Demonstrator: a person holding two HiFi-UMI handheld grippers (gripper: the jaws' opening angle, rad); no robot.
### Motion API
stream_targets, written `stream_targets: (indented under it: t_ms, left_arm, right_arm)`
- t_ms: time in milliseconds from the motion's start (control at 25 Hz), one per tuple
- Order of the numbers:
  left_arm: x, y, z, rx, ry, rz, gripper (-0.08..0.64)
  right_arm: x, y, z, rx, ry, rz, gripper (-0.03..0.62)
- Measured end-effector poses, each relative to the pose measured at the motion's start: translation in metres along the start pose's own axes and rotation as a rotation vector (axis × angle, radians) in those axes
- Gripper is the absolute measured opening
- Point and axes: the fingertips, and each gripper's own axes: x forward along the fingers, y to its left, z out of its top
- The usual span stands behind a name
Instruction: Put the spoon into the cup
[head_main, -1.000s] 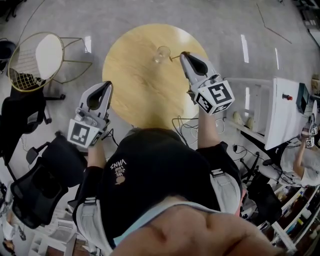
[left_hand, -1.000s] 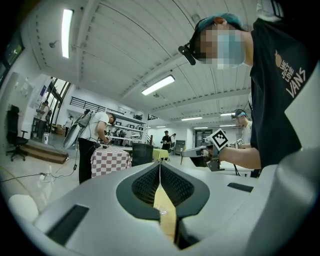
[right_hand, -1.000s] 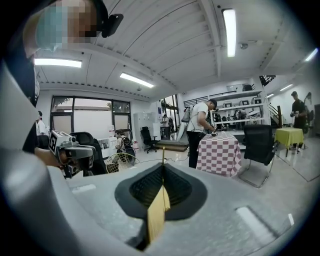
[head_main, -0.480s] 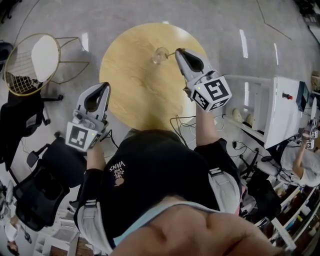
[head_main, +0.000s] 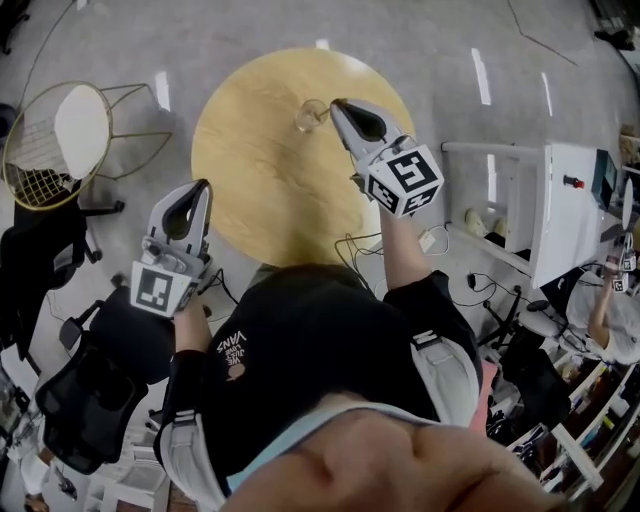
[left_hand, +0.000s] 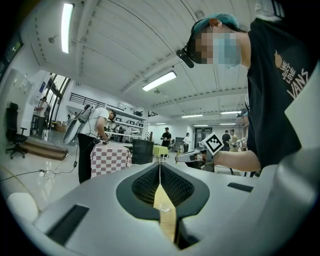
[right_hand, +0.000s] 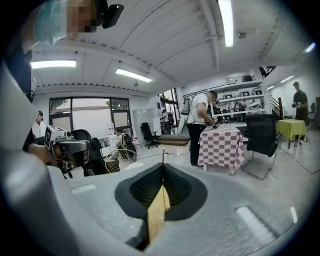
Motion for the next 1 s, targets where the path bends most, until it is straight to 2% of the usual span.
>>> stream_targets:
  t_ms: [200,1000]
  left_arm:
    - [-0.002,0.004,0.000,-0.008,-0.013,0.015,-0.003]
    - [-0.004,0.008,-0.015,-0.023,0.033,0.033,-0.003]
  right_arm:
    - [0.011,0.001,-0.016,-0.023,0.043,-0.001,0.000]
    - [0.036,-0.001,-0.051,0.027,0.104,0.022,0.000]
